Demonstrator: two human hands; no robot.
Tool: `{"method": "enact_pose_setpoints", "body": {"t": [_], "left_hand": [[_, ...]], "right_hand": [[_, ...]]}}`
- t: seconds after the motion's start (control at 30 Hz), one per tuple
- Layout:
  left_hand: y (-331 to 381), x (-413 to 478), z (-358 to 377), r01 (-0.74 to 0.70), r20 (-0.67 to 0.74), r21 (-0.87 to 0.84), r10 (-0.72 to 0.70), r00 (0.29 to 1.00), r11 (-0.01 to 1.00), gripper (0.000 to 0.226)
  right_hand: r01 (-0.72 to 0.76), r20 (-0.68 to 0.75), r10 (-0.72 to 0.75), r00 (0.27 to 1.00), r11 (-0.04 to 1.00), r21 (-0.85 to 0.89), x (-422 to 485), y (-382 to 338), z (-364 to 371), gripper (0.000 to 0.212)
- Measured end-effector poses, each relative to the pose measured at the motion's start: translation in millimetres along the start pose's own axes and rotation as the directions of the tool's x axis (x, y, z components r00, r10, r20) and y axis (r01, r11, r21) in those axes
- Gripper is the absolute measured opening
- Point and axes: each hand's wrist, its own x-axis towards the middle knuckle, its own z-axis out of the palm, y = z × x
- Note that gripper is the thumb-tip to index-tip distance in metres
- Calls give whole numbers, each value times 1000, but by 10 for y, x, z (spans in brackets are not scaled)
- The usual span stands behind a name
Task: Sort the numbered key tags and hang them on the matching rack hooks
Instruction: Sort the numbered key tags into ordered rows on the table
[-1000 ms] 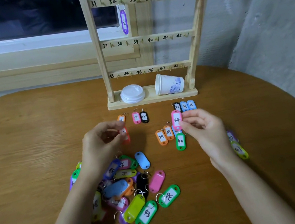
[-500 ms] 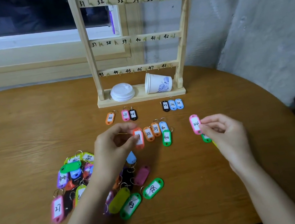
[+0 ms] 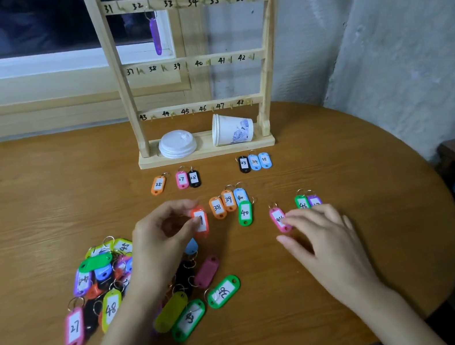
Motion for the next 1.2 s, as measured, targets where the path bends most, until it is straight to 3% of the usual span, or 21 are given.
{"method": "enact_pose_setpoints", "body": {"t": [0.2,0.4,0.67,0.87,1.0,1.2], "left_hand": [[-24,-9,15,-17,-14,28,17,1000,999,28],[-96,-11,-32,-5,-28,29,6,1000,1000,26],[-108,-10,-32,-9,-19,25,10,1000,1000,24],[-117,-4,-44,-6,-47,24,7,999,1000,24],[-61,-19,-39,-7,-58,-27,5,998,1000,14],[-70,-46,-98,-9,-33,-46,7,999,999,10]], "right_hand": [[49,70,-41,997,992,-117,-79,-25,27,53],[92,55,-88,995,993,-70,-92,-24,28,51],[20,102,-10,995,995,-95,-66,-24,45,60],[60,41,-58,997,997,-47,-73,-33,25,53],[102,-73,-90,993,977,187,0,-225,76,42],[163,-155,-100,983,862,480,287,-764,210,32]]}}
